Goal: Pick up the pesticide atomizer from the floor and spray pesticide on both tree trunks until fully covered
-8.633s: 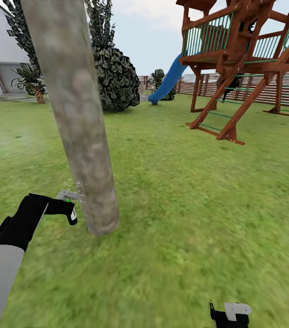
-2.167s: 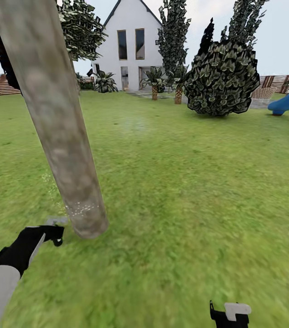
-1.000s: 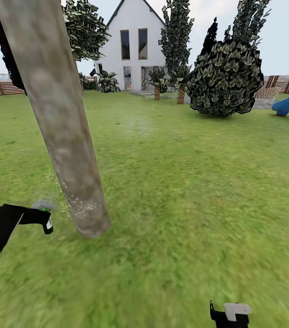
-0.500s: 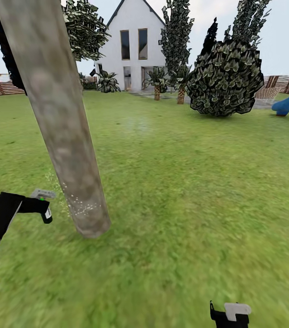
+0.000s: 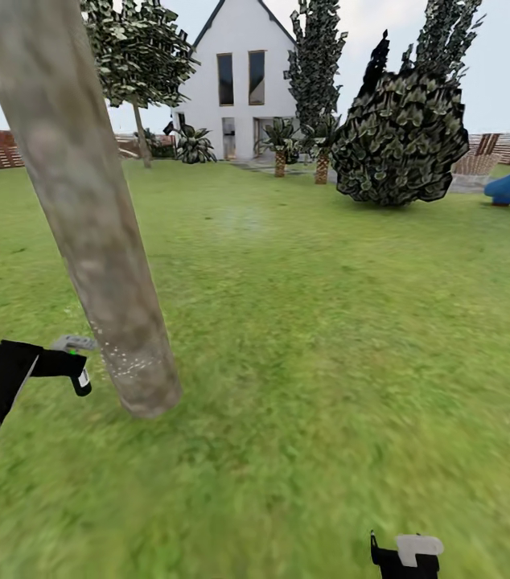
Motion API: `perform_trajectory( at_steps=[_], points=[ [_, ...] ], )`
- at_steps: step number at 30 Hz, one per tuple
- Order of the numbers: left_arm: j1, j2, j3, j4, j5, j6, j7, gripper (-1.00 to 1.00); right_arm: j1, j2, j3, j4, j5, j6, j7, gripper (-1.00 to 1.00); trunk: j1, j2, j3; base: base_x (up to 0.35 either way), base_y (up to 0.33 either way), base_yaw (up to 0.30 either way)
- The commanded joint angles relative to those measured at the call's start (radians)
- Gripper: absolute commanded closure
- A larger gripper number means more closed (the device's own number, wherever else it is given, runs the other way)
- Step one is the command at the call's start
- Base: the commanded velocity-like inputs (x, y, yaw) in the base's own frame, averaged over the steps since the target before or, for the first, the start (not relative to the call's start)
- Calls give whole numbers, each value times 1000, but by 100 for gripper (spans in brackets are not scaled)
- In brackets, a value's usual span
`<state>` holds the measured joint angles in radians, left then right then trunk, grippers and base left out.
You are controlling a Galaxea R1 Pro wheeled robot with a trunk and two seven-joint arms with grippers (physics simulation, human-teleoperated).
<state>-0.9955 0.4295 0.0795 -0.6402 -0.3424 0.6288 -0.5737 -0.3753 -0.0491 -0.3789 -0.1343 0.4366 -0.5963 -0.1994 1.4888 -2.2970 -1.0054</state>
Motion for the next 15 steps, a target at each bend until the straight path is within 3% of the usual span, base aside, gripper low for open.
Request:
perform_trajectory(
  at_steps=[1, 7, 10, 15],
  points=[
    [0, 0, 0, 0, 0, -1, 1, 100, 0, 0, 0, 0, 0, 0, 0, -100, 0, 0, 0, 0, -272, 254],
    [1, -2, -1, 1, 0, -7, 2, 100, 0, 0, 0, 0, 0, 0, 0, -100, 0, 0, 0, 0, -273, 274],
    [1, -10, -3, 8, 2, -8, 2, 100, 0, 0, 0, -1, 0, 0, 0, -100, 0, 0, 0, 5, -273, 135],
    [1, -53, -6, 1, 1, -8, 2, 100, 0, 0, 0, -1, 0, 0, 0, -100, 0, 0, 0, 94, -273, 10]
  ],
)
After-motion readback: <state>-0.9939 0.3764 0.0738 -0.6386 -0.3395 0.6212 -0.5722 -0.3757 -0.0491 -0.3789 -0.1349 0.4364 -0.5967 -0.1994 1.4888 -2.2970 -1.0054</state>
